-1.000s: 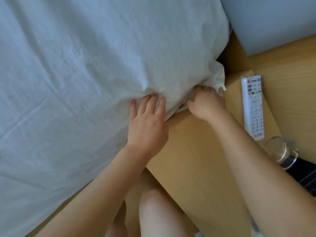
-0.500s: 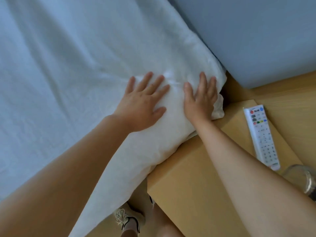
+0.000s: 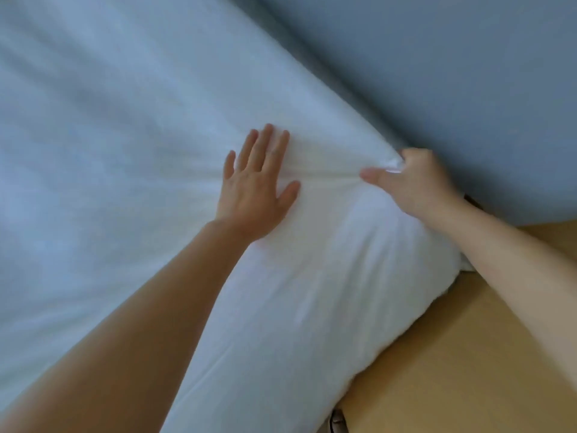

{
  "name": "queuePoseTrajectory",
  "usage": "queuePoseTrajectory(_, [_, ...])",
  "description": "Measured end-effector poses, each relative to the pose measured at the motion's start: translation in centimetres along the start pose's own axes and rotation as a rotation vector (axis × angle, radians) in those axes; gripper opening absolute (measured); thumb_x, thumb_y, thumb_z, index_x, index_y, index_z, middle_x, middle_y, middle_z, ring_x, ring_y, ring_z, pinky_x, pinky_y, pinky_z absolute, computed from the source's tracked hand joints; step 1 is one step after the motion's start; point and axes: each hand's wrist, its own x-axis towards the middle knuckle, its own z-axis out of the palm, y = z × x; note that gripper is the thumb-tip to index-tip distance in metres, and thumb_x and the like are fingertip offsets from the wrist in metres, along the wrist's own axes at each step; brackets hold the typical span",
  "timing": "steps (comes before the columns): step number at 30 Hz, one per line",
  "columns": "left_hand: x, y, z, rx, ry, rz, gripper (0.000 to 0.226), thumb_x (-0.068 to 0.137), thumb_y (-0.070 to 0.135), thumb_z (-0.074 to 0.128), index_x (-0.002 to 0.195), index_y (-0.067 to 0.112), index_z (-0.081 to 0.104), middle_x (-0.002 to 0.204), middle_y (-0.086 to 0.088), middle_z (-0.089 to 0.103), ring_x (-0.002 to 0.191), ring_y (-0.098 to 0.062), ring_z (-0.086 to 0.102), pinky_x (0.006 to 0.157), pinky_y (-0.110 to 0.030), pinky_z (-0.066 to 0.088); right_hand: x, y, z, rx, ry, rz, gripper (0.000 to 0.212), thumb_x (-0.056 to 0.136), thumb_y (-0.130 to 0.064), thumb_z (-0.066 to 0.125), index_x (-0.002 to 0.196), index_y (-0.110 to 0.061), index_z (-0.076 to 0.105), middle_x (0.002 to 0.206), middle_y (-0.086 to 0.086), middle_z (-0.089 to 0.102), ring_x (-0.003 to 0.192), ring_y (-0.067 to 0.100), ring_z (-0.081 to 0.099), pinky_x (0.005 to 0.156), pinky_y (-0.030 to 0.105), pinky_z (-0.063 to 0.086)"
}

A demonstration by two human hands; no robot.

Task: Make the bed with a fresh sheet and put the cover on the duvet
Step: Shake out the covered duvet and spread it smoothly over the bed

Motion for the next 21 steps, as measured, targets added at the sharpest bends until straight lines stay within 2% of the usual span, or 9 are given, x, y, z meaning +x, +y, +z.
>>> queuePoseTrajectory(3, [-1.3,-0.7,2.2,0.070,-0.159,0.028,0.072,0.093,0.052,0.035,0.151,0.027,0.001,0.160,0.001,-0.006,0.146,-0.017,-0.007,0.114,-0.038,-0.007,0.5,2.1,1.1,-0.066,0.079,0.119,0.042,0.070,-0.046,0.078,0.067,-0.014,0.052,0.070,0.003,0.060,0.074,0.027,0.060,0.059,0.032,0.042])
queuePoseTrajectory(5, [-3.1,-1.1,3.3,0.088,-0.226,0.080,0.071,0.093,0.054,0.031,0.152,0.027,0.001,0.160,0.000,-0.007,0.146,-0.017,-0.009,0.112,-0.036,-0.014,0.7,2.4,2.5,-0.132,0.141,0.159,0.048,0.070,-0.049,0.077,0.084,-0.011,0.052,0.091,0.011,0.064,0.088,0.031,0.060,0.069,0.036,0.043])
queuePoseTrajectory(7, [-5.2,-1.7,3.9,0.068,-0.234,0.101,0.069,0.094,0.053,0.030,0.152,0.025,0.005,0.160,-0.002,-0.002,0.147,-0.019,-0.006,0.111,-0.034,-0.017,0.3,1.8,3.1,-0.200,0.204,0.163,0.061,0.072,-0.047,0.076,0.113,-0.010,0.051,0.118,0.014,0.057,0.106,0.033,0.054,0.083,0.038,0.042])
queuePoseTrajectory(9, [-7.2,-1.8,4.1,0.013,-0.207,0.085,0.066,0.095,0.050,0.031,0.151,0.021,0.012,0.159,-0.004,0.006,0.147,-0.023,0.001,0.113,-0.034,-0.015,-0.9,0.8,3.6,-0.403,0.324,0.057,0.067,0.080,-0.035,0.071,0.135,-0.008,0.042,0.132,0.020,0.046,0.119,0.038,0.044,0.095,0.045,0.035])
queuePoseTrajectory(11, [-9.5,-1.0,4.3,-0.038,-0.187,0.029,0.064,0.093,0.047,0.028,0.148,0.014,0.026,0.156,-0.009,0.022,0.144,-0.028,0.017,0.115,-0.041,-0.001,-3.8,-0.4,6.0,-0.559,0.395,-0.114,0.057,0.089,-0.018,0.057,0.142,-0.009,0.039,0.138,0.026,0.041,0.127,0.043,0.038,0.102,0.052,0.028])
queuePoseTrajectory(13, [-12.7,0.1,4.6,-0.054,-0.143,-0.041,0.063,0.090,0.042,0.030,0.140,0.006,0.042,0.147,-0.014,0.039,0.136,-0.033,0.035,0.110,-0.049,0.017,-8.9,-1.0,9.8,-0.545,0.211,-0.277,0.053,0.092,-0.020,0.048,0.143,-0.009,0.038,0.146,0.024,0.036,0.136,0.041,0.031,0.108,0.056,0.020])
queuePoseTrajectory(16, [-18.9,1.3,5.5,-0.023,-0.116,-0.079,0.056,0.089,0.033,0.035,0.133,0.002,0.051,0.141,-0.015,0.047,0.130,-0.034,0.043,0.112,-0.048,0.023,-17.5,0.2,13.7,-0.597,-0.148,-0.405,0.055,0.095,-0.034,0.032,0.144,-0.011,0.035,0.151,0.015,0.033,0.141,0.032,0.021,0.113,0.050,0.011])
queuePoseTrajectory(19, [-26.0,1.2,6.3,-0.016,-0.151,-0.052,0.055,0.087,0.031,0.041,0.133,0.004,0.051,0.141,-0.012,0.047,0.129,-0.032,0.045,0.108,-0.046,0.026,-23.0,3.2,13.0,-0.719,-0.404,-0.644,0.056,0.091,-0.033,0.033,0.144,-0.014,0.035,0.148,0.012,0.037,0.137,0.032,0.028,0.111,0.048,0.012])
queuePoseTrajectory(21, [-29.9,1.0,6.5,-0.003,-0.164,-0.090,0.056,0.083,0.029,0.044,0.132,0.004,0.052,0.141,-0.011,0.048,0.129,-0.031,0.046,0.107,-0.046,0.027,-24.1,4.6,11.3,-0.753,-0.530,-0.817,0.056,0.088,-0.032,0.037,0.140,-0.013,0.043,0.146,0.011,0.041,0.135,0.033,0.036,0.109,0.047,0.017])
